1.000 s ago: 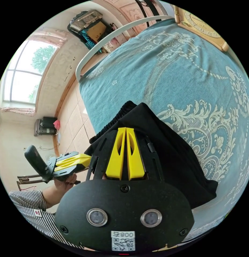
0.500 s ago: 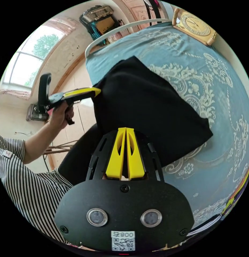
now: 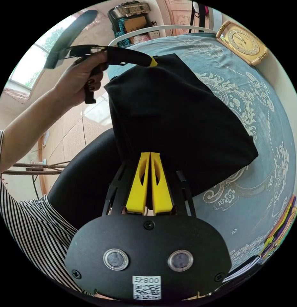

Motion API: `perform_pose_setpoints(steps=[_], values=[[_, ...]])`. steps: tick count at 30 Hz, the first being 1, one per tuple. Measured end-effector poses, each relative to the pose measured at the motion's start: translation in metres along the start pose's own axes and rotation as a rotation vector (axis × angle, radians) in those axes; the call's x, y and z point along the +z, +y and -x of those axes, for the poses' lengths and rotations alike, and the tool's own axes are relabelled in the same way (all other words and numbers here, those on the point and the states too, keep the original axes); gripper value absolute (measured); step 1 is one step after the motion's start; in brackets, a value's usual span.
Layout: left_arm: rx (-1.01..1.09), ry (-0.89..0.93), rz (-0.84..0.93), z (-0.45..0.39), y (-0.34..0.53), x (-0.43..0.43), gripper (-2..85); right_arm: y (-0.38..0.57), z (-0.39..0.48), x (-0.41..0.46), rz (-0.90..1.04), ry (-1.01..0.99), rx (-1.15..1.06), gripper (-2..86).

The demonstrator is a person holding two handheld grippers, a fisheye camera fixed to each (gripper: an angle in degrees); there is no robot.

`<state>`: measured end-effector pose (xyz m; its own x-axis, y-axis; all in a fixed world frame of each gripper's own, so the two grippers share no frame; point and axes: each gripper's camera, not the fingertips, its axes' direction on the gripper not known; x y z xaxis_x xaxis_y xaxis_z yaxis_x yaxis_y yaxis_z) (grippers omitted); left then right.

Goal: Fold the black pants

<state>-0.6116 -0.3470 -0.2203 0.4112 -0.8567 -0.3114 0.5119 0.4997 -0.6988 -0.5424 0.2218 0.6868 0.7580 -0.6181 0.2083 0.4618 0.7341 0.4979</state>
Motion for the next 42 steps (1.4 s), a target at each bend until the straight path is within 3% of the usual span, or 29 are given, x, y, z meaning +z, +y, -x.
perform_pose_setpoints(steps=[3,8,13,18,22,27,31,34,37,42], values=[[0.015,-0.049,0.119,0.0,-0.027,0.029,0.1,0.01,0.0,0.0,-0.025,0.016,-0.003,0.3],[-0.021,-0.006,0.042,-0.013,-0.043,0.004,0.1,0.02,-0.017,-0.016,-0.005,-0.039,0.019,0.1],[0.039,-0.004,0.055,-0.039,-0.066,0.011,0.1,0.033,-0.102,-0.044,-0.162,-0.065,0.254,0.1],[0.072,-0.058,0.129,-0.048,-0.087,0.037,0.1,0.024,-0.169,-0.027,-0.107,-0.038,0.366,0.1],[0.047,-0.078,0.106,-0.052,-0.095,0.039,0.1,0.033,-0.205,-0.013,-0.12,-0.188,0.429,0.1],[-0.008,-0.039,0.057,-0.059,-0.095,0.032,0.2,0.069,-0.213,-0.031,-0.237,-0.211,0.422,0.0],[0.014,0.035,-0.015,-0.082,-0.089,0.023,0.2,0.093,-0.247,-0.023,-0.265,-0.24,0.546,0.0],[0.078,0.158,0.007,-0.105,-0.088,0.037,0.2,0.099,-0.267,-0.004,-0.229,-0.291,0.587,0.0],[0.122,0.164,0.106,-0.127,-0.094,0.067,0.2,0.107,-0.275,0.003,-0.234,-0.31,0.599,0.0],[0.027,0.207,0.138,-0.117,-0.103,0.092,0.1,0.124,-0.285,0.003,-0.255,-0.321,0.616,0.0]])
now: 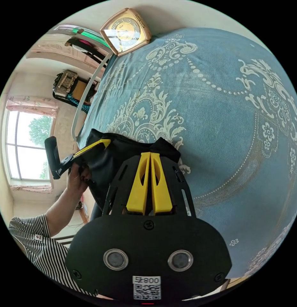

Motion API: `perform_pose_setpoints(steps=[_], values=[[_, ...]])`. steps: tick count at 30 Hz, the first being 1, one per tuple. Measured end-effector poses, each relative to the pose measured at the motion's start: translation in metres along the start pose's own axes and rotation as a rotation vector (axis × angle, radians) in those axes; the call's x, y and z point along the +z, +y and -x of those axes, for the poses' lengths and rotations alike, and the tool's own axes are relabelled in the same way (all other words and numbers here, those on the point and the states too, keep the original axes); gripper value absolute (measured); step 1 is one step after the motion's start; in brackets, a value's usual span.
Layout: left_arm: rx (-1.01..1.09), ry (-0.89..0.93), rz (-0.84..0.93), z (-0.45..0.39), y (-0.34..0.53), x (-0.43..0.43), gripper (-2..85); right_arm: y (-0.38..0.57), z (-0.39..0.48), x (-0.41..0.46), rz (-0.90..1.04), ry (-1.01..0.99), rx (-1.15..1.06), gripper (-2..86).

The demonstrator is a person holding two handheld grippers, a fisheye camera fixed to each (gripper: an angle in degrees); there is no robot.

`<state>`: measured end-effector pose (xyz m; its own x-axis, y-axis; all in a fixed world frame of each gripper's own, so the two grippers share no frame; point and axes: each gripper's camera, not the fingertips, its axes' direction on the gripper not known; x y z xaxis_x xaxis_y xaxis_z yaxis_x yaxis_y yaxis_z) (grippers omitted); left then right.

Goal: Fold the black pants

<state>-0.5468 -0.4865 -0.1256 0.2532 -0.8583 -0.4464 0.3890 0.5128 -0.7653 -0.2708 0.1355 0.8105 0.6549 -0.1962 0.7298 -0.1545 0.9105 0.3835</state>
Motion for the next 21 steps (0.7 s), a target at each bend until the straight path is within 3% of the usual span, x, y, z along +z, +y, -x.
perform_pose_setpoints(steps=[5,9,13,18,21], values=[[-0.015,-0.117,-0.124,0.005,0.012,-0.026,0.1,0.005,0.024,0.0,-0.018,-0.031,-0.145,0.0],[-0.083,-0.229,-0.095,0.025,0.017,-0.019,0.1,-0.008,0.035,0.039,0.092,0.022,-0.208,0.1],[-0.154,-0.088,-0.056,0.053,0.019,0.001,0.1,-0.012,0.017,0.045,0.132,-0.017,-0.19,0.1],[-0.146,-0.043,-0.106,0.05,0.039,-0.001,0.2,0.023,-0.015,0.011,0.08,-0.083,-0.183,0.2],[-0.121,0.128,-0.095,0.04,0.068,0.009,0.3,0.065,-0.046,0.0,0.098,-0.127,-0.124,0.3]])
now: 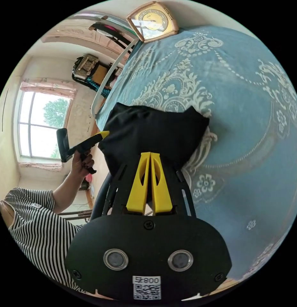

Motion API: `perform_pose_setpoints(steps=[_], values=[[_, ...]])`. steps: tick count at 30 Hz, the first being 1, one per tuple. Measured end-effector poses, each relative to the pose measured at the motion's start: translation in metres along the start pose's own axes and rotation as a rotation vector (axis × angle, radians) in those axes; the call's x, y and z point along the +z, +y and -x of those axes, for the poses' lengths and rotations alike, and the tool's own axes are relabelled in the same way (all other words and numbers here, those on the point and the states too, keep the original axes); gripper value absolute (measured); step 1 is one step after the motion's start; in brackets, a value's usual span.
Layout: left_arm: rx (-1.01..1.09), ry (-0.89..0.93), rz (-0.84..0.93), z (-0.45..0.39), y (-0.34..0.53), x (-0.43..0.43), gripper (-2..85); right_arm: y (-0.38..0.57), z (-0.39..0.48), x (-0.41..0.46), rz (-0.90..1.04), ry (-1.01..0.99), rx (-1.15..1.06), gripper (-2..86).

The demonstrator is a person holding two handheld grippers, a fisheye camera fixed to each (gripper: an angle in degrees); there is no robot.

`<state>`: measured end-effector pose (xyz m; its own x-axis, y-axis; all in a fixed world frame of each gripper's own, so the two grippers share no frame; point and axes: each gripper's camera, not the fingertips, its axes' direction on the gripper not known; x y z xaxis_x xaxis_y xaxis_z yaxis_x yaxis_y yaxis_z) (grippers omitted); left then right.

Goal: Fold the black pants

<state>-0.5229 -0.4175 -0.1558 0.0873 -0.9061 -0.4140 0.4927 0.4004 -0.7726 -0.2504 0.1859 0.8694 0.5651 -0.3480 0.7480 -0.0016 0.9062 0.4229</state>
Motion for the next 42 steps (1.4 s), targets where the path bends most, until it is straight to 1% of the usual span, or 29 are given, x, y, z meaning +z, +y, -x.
perform_pose_setpoints(steps=[2,5,6,8,9,11,13,14,16,19,31,37,42], values=[[0.055,0.154,0.082,-0.014,0.027,0.017,0.5,0.029,-0.015,0.001,0.026,-0.033,0.058,0.4],[0.066,0.283,0.185,-0.029,0.058,0.04,1.3,0.071,-0.036,0.008,0.048,-0.135,0.153,1.0],[0.055,0.3,0.206,-0.03,0.063,0.045,1.5,0.082,-0.044,0.013,0.058,-0.193,0.188,1.5],[-0.02,0.368,0.283,-0.028,0.08,0.068,3.0,0.094,-0.055,0.021,0.068,-0.281,0.231,2.2],[-0.05,0.382,0.293,-0.026,0.082,0.073,3.3,0.099,-0.062,0.026,0.065,-0.319,0.258,2.6],[-0.136,0.486,0.312,-0.018,0.085,0.092,5.0,0.103,-0.071,0.029,0.047,-0.349,0.286,3.1],[-0.178,0.518,0.351,-0.014,0.085,0.109,5.7,0.105,-0.079,0.03,0.039,-0.373,0.298,3.7],[-0.184,0.513,0.387,-0.015,0.084,0.121,5.7,0.106,-0.081,0.031,0.038,-0.382,0.303,3.9],[-0.187,0.512,0.416,-0.016,0.084,0.135,5.4,0.11,-0.09,0.031,0.03,-0.426,0.322,4.6],[-0.212,0.513,0.442,-0.017,0.087,0.155,3.5,0.115,-0.097,0.029,0.024,-0.439,0.325,6.4],[-0.277,0.613,0.35,0.003,0.113,0.177,1.3,0.13,-0.115,0.039,-0.051,-0.635,0.392,10.7],[-0.294,0.643,0.343,0.013,0.125,0.191,1.2,0.124,-0.114,0.049,-0.061,-0.688,0.416,10.6],[-0.293,0.66,0.335,0.019,0.134,0.198,1.2,0.115,-0.107,0.06,-0.042,-0.699,0.414,8.2]])
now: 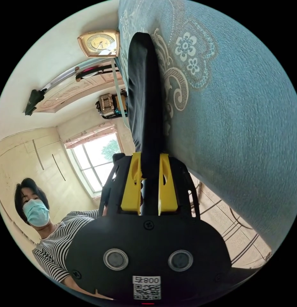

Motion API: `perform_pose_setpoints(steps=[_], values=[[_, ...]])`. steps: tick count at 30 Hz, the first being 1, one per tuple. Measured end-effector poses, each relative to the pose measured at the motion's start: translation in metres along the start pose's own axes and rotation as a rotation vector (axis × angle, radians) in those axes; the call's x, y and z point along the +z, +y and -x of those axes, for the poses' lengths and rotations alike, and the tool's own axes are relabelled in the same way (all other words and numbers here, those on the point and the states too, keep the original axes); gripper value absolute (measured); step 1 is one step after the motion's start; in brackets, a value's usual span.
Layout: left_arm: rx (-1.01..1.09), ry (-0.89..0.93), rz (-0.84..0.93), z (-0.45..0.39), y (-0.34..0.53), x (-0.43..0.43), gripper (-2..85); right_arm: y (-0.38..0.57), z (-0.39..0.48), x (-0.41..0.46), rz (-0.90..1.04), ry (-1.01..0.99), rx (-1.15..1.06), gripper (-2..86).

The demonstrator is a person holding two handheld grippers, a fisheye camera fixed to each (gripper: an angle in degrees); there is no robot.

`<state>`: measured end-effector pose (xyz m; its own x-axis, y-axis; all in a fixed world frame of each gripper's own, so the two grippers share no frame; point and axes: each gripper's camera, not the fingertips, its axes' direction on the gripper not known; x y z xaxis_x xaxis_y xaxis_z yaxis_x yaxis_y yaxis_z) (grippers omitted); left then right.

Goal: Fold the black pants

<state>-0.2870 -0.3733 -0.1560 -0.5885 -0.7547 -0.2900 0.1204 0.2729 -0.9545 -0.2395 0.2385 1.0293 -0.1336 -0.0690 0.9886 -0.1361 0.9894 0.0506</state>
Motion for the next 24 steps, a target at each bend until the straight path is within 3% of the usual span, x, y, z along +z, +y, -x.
perform_pose_setpoints(steps=[6,13,19,24], values=[[0.013,-0.003,-0.024,0.014,0.014,-0.011,0.8,-0.001,0.011,0.008,0.013,0.041,0.007,3.9],[-0.063,-0.056,-0.277,0.049,0.053,-0.087,4.1,0.002,0.045,0.012,0.012,0.02,-0.052,2.2],[-0.232,0.167,-0.62,0.111,0.082,-0.134,9.2,0.002,0.075,0.019,0.008,-0.031,-0.075,1.6],[-0.291,0.333,-0.73,0.136,0.086,-0.132,11.5,-0.001,0.102,0.024,0.023,-0.024,-0.102,1.2]])
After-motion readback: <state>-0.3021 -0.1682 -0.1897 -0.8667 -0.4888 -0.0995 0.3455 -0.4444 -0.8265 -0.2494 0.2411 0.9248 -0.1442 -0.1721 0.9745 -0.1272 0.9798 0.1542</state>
